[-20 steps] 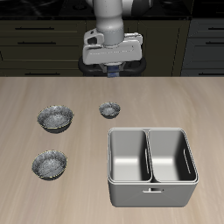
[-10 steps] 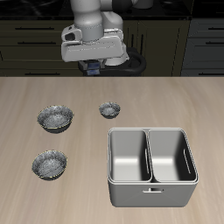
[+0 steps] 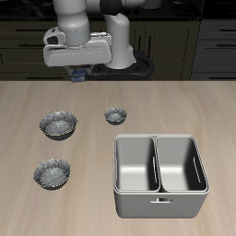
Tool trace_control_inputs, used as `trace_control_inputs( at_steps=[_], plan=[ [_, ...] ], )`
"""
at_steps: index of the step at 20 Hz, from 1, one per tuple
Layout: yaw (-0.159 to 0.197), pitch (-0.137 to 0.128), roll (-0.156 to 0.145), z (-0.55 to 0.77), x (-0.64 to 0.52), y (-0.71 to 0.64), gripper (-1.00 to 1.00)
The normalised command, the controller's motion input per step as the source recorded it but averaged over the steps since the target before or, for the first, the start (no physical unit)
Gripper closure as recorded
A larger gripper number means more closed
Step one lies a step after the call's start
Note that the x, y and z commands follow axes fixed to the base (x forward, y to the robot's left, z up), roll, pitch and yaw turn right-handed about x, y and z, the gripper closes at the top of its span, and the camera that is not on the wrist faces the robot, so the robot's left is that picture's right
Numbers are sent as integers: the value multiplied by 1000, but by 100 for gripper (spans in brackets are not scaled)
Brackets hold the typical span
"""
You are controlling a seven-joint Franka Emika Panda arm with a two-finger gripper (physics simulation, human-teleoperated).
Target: Place the cream cheese in the middle-sized bowl
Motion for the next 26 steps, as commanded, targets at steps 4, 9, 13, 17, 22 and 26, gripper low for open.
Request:
trace_control_inputs(
  at_steps=[4, 9, 13, 17, 22, 26],
  plan=[
    [-27, -1, -61, 154, 332, -436, 100],
    [-15, -6, -18, 110, 280, -220, 100],
    [-11, 9, -33, 69, 332, -221, 100],
    [2, -12, -17, 132, 384, -122, 100],
    [6, -5, -11, 80, 322, -31, 100],
    [-19, -6, -20, 83, 329, -41, 100]
  ],
)
